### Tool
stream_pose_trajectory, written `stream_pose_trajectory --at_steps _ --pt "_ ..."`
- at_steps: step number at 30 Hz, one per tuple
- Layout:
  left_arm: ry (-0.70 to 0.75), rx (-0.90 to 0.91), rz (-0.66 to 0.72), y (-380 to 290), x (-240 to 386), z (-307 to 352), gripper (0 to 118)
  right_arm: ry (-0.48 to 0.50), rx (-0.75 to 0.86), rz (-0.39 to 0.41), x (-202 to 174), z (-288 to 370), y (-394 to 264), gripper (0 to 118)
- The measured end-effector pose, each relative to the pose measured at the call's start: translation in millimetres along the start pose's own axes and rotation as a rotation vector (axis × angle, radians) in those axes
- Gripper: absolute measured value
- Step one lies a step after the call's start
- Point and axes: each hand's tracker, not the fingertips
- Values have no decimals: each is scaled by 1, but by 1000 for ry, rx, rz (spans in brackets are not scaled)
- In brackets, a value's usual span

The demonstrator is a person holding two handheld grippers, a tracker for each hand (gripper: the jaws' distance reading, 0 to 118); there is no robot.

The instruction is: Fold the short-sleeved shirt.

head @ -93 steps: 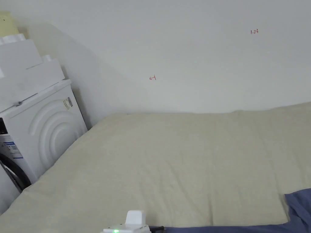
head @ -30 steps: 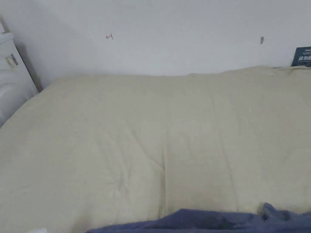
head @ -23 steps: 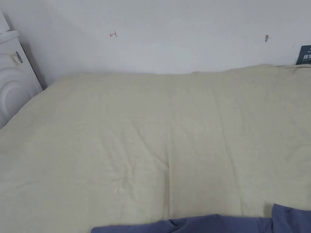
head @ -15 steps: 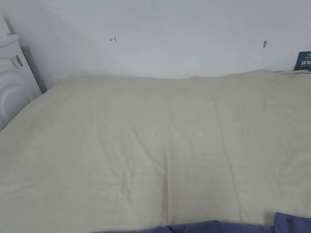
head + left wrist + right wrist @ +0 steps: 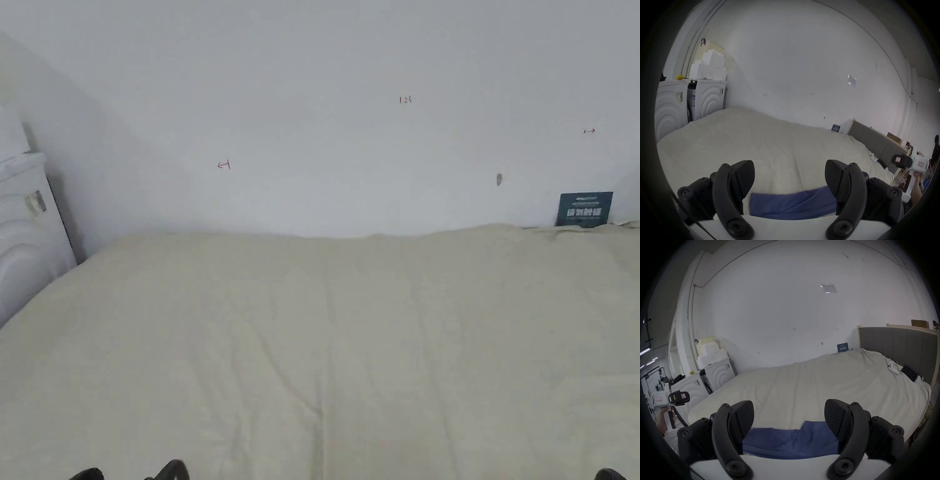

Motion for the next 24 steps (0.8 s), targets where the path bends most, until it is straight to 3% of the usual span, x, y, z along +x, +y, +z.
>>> stream_pose_trajectory --at_steps 4,6,7,8,11,12,14,19,21,22,24 --pt "17 39 -36 0 24 -2 90 4 -18 36 -24 -12 -2 92" --pt "21 44 -51 -3 34 -1 65 -2 -16 39 -24 -15 -11 91" --pt "17 46 -56 -6 36 -1 44 -10 -21 35 -27 -15 -14 85" --pt "11 35 -64 -10 37 -2 25 -7 -19 31 -30 -14 -18 67" --pt "-10 -20 -101 -22 40 -2 13 -9 -57 50 -36 -17 -30 1" --pt "-14 -37 -107 -26 38 -2 5 -11 -59 44 -36 -18 -34 1" --pt "-11 -73 -108 -35 34 -2 0 18 -112 19 -39 -21 -41 1" --pt "15 -118 -79 -43 7 -3 0 25 -124 19 -40 -23 -45 1" --pt "-8 -133 42 -50 -18 -9 4 31 -125 5 -39 -24 -46 1" --pt "-59 -144 136 -56 -35 -14 14 45 -136 -12 -37 -25 -46 1" --pt "-99 -203 337 -70 -76 -30 69 52 -144 -30 -35 -26 -50 1"
